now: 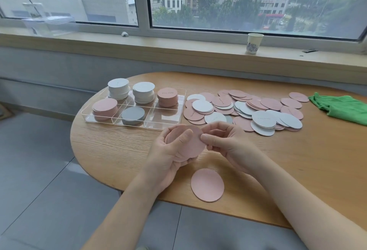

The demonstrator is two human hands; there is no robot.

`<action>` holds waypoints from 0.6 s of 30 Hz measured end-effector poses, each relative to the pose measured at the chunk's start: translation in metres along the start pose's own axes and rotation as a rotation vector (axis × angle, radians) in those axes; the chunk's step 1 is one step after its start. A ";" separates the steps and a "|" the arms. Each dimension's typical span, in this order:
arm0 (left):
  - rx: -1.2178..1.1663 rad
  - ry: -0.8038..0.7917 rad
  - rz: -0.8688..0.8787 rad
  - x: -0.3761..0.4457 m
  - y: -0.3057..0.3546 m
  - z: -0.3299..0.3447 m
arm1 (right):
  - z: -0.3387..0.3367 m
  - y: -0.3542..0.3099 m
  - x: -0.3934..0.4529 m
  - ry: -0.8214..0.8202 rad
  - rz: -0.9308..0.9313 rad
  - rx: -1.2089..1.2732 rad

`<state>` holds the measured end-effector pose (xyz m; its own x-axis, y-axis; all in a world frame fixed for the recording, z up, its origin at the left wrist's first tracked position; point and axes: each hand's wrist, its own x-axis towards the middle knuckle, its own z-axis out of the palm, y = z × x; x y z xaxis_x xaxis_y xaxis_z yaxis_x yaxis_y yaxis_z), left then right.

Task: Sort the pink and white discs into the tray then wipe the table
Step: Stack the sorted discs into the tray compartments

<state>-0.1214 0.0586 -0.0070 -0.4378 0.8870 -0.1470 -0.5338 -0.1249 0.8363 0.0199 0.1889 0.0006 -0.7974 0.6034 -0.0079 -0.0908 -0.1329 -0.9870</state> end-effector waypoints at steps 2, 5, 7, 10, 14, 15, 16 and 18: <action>0.017 -0.005 0.005 0.000 -0.001 0.000 | 0.006 0.002 0.000 0.042 -0.058 -0.153; -0.001 0.001 0.001 0.000 -0.001 -0.002 | 0.010 0.003 -0.007 0.116 -0.116 -0.257; -0.033 -0.003 0.000 0.000 -0.001 -0.002 | 0.004 0.000 -0.017 0.116 -0.102 -0.373; -0.065 -0.045 0.001 -0.001 0.000 -0.002 | -0.009 -0.004 -0.039 -0.047 0.011 -0.710; -0.057 -0.088 -0.012 -0.007 0.000 -0.002 | -0.012 -0.001 -0.058 -0.176 -0.003 -1.000; -0.055 -0.099 -0.014 -0.010 -0.001 -0.001 | -0.012 0.000 -0.061 -0.177 -0.016 -1.029; -0.056 -0.108 -0.013 -0.012 -0.002 -0.001 | -0.011 0.000 -0.062 -0.174 -0.018 -1.040; -0.059 -0.110 -0.001 -0.016 -0.003 -0.001 | -0.010 0.000 -0.063 -0.169 0.007 -1.030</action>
<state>-0.1132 0.0440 -0.0073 -0.3570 0.9302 -0.0857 -0.5772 -0.1475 0.8032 0.0761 0.1582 -0.0007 -0.8762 0.4768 -0.0702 0.4039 0.6470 -0.6467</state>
